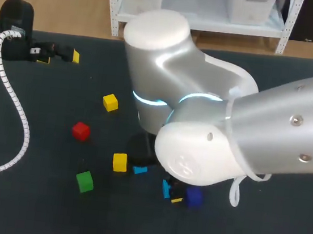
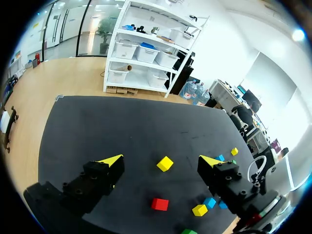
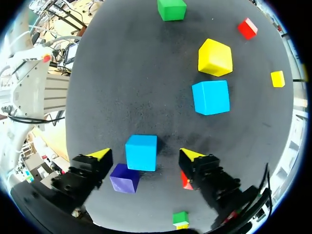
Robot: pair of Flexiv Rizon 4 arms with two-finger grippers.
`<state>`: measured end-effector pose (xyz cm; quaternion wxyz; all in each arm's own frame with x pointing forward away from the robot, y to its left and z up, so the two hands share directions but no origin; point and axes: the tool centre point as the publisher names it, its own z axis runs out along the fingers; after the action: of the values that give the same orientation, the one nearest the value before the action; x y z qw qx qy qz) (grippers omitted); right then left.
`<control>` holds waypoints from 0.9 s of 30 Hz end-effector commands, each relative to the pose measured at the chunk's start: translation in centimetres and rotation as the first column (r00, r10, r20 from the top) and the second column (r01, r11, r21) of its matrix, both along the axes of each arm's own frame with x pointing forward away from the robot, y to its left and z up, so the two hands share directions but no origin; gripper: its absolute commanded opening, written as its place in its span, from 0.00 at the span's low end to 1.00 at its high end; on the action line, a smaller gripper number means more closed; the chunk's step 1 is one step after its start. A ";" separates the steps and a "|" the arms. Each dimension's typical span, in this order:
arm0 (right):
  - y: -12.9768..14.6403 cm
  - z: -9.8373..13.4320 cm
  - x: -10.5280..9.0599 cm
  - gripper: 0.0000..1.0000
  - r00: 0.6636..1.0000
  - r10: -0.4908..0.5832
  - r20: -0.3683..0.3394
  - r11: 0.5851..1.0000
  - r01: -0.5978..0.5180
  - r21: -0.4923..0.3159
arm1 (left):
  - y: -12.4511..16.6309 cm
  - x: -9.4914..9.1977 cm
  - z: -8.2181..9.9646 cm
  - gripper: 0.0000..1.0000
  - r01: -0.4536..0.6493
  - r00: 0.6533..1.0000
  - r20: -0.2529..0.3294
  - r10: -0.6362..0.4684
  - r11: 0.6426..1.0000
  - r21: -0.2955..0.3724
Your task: Place the blue cubes, place green cubes on the blue cubes, place the yellow cubes on the green cubes, then place the red cubes on the yellow cubes, and place purple cube on the red cubes.
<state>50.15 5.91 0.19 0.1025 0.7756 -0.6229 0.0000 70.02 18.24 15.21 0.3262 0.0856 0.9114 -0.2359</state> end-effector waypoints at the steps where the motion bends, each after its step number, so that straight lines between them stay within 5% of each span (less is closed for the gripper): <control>1: 0.2 -0.4 0.4 0.38 1.000 -0.004 -0.006 1.000 0.004 -0.006 | 0.2 0.0 -0.1 1.00 0.006 1.000 0.006 -0.006 1.000 -0.009; 6: 0.2 -0.5 0.6 0.00 1.000 -0.010 -0.002 1.000 0.010 0.001 | 0.2 0.0 -0.1 1.00 0.006 1.000 0.006 -0.006 1.000 -0.009; 16: 0.1 1.0 1.5 0.00 1.000 -0.014 -0.003 1.000 0.014 0.020 | 0.2 0.0 -0.1 1.00 0.006 1.000 0.006 -0.006 1.000 -0.009; 27: 1.2 5.3 8.4 0.00 0.996 -0.084 0.034 0.995 0.081 0.064 | 0.2 0.0 -0.1 1.00 0.006 1.000 0.006 -0.006 1.000 -0.009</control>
<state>57.14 6.72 5.18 0.0546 0.7534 -0.6553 -0.0024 70.02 18.24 15.21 0.3262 0.0856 0.9114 -0.2359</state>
